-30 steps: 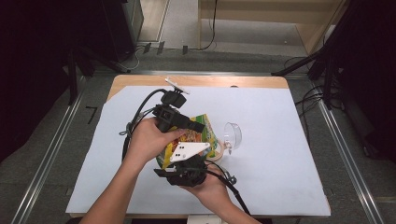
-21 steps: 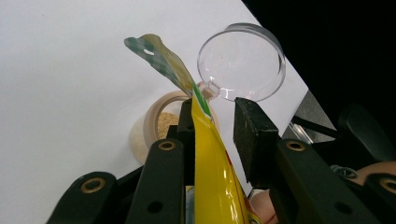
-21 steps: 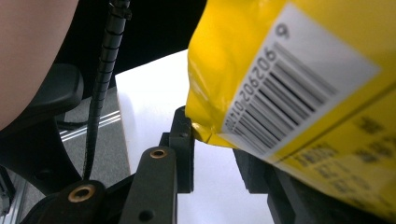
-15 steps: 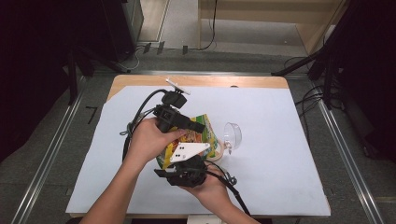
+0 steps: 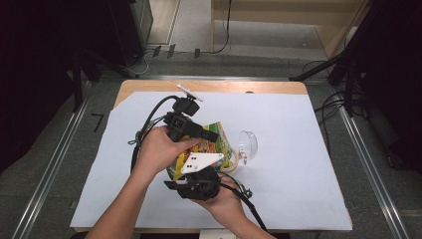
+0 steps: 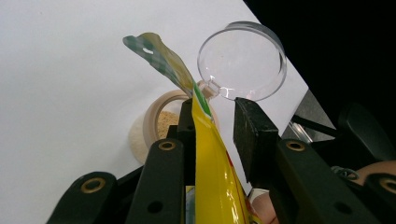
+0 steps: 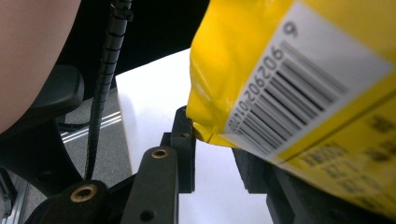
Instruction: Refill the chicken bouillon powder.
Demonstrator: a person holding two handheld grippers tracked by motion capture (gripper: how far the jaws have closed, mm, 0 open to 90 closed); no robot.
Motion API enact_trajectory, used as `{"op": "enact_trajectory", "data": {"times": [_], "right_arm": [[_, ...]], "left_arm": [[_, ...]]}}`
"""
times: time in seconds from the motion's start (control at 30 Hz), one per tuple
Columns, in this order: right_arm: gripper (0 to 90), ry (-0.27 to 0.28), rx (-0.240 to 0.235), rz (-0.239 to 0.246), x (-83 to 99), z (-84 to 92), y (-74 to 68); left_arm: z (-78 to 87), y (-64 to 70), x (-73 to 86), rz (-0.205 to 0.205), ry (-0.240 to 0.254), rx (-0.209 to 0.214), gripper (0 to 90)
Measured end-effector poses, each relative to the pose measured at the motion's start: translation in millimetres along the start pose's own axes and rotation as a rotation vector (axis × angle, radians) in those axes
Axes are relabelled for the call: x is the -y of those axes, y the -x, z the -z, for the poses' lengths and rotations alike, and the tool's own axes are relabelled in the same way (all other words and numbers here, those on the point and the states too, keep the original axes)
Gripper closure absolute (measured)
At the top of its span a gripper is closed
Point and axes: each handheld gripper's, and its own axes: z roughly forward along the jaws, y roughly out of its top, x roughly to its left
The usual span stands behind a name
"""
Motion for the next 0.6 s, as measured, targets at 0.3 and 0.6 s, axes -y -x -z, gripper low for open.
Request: {"op": "enact_trajectory", "data": {"times": [0.3, 0.6], "right_arm": [[73.5, 0.006, 0.002, -0.008, 0.3, -0.5, -0.7], [75.0, 0.015, -0.017, -0.048, 0.2, -1.5, -0.9]], "left_arm": [[-0.1, 0.7, -0.1, -0.002, 0.001, -0.002, 73.2], [0.0, 2.7, 0.0, -0.007, 0.005, -0.007, 73.3]]}}
